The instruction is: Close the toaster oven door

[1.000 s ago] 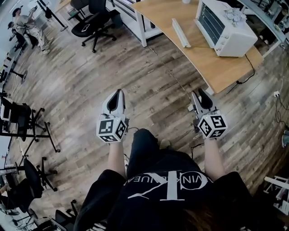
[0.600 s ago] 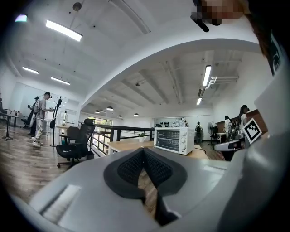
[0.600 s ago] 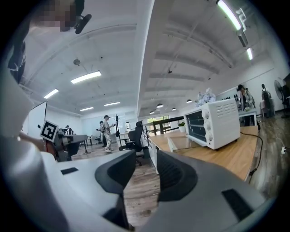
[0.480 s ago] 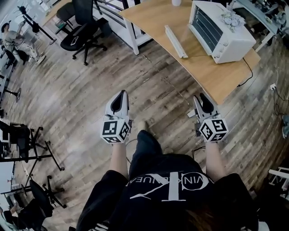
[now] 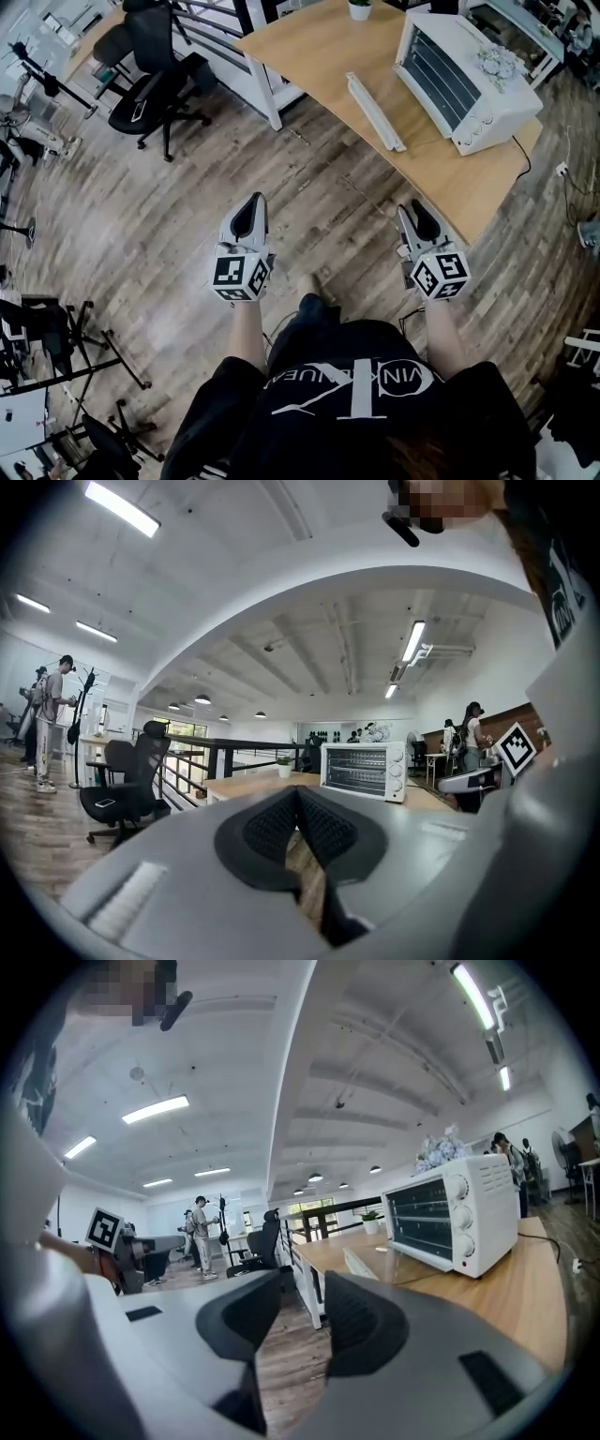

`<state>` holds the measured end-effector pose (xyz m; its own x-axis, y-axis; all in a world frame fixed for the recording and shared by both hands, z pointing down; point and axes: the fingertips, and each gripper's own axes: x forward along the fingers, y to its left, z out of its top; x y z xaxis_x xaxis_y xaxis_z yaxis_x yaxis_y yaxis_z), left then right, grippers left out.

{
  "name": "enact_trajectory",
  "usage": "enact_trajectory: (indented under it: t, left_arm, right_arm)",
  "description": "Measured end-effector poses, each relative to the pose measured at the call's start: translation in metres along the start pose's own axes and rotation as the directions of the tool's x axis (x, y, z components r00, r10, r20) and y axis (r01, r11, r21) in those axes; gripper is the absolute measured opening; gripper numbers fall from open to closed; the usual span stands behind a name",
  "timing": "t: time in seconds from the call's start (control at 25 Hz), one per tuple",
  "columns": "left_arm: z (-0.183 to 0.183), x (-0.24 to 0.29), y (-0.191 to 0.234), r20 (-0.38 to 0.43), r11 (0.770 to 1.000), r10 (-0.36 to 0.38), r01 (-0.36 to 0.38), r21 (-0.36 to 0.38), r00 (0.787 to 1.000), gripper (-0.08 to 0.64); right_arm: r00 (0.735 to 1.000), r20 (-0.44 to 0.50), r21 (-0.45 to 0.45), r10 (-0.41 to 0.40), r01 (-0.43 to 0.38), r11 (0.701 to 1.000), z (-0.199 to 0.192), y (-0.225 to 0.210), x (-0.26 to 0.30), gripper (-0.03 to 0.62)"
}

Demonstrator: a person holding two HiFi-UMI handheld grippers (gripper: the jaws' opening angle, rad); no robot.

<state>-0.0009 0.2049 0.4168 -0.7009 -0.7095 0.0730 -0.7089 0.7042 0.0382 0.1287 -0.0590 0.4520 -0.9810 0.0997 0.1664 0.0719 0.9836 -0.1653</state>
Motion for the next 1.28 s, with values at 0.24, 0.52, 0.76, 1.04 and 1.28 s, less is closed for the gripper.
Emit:
enact_trajectory:
  t: [0.24, 0.52, 0.76, 1.04, 1.28]
  left_arm:
    - [0.001, 0.029, 0.045, -0.010, 0.998, -0.059, 0.059, 0.005, 0.998, 0.011]
    - [-0.011, 0.054, 0.067, -0.016, 0.987, -0.161, 0.161, 0.005, 0.987, 0.011]
    - [-0.029, 0.064, 0.072, -0.036, 0.981, -0.196, 0.195, -0.016, 0.980, 0.010]
    - [-0.038, 0.100, 0.074, -0.056, 0.971, -0.240, 0.239, -0.023, 0.969, 0.011]
    - [-0.040, 0.155, 0.092, -0.065, 0.962, -0.274, 0.274, -0.007, 0.960, 0.011]
  right_arm:
    - [0.998, -0.007, 0.023, -0.058, 0.058, 0.998, -0.003, 0.016, 0.042, 0.107]
    - [0.992, 0.004, 0.034, -0.130, 0.130, 0.991, -0.009, 0.026, 0.073, 0.107]
    - [0.987, -0.015, 0.038, -0.158, 0.158, 0.987, -0.018, 0.029, 0.091, 0.107]
    - [0.982, -0.035, 0.057, -0.187, 0.189, 0.980, -0.025, 0.013, 0.119, 0.108]
    - [0.969, -0.045, 0.107, -0.244, 0.248, 0.963, -0.033, -0.015, 0.159, 0.107]
